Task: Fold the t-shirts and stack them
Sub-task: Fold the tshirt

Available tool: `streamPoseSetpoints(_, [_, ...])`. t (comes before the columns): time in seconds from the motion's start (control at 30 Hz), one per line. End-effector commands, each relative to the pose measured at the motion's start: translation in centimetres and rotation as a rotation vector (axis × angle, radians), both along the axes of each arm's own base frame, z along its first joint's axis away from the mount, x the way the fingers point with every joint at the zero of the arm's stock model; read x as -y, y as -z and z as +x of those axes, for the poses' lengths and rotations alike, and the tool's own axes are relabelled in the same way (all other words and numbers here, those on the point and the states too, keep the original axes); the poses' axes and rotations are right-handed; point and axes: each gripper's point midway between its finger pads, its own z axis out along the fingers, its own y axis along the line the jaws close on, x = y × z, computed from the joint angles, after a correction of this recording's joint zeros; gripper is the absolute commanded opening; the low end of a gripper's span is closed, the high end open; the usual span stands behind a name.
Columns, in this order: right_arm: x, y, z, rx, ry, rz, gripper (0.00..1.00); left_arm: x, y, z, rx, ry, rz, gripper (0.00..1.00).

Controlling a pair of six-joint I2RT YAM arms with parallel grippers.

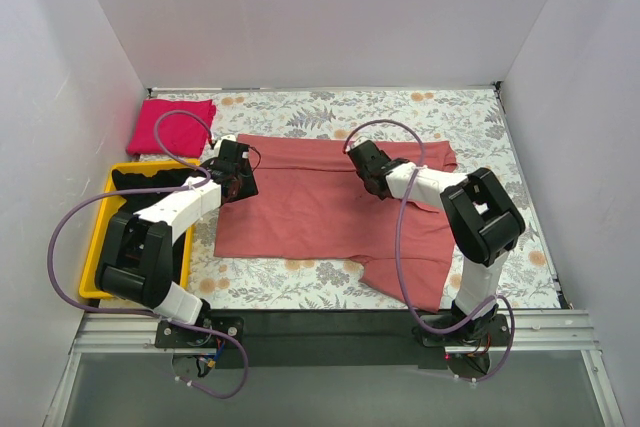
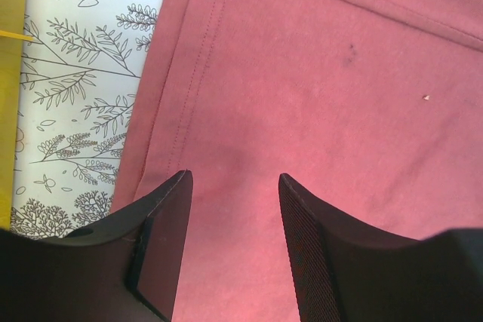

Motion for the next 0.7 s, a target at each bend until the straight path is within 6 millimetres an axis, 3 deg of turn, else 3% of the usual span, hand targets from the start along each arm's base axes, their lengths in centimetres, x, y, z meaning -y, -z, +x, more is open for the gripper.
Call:
streamPoseSetpoints(0.0, [1.1,-2.9,2.4,0.116,0.041,-0.088,0.51,-0.2,-1.8,1.0,0.063,-0.007,0.005,0.48])
streamPoseSetpoints(0.37, [4.5,-5.6,6.3,0.163,0.114,-0.044,0.50,-0.3,-1.7,0.9,0.062,-0.005,0.015,0.49])
streamPoseSetpoints(0.4, [3.9,-5.8,6.9,0.152,0.079,-0.005,0.50,-0.3,-1.8,1.0,0.065,-0.004,0.015,0.49])
streamPoseSetpoints(0.53, [4.5,-5.3,8.3,0.128,0.072,0.027,0.50,-0.2,-1.7,0.9,0.058,0.002,0.009,0.49])
streamPoseSetpoints(0.67, [3.2,-6.5,7.9,0.124,0.057,0.088,0.48,-0.1,-1.6,0.9,0.056,0.004,0.007,0.49])
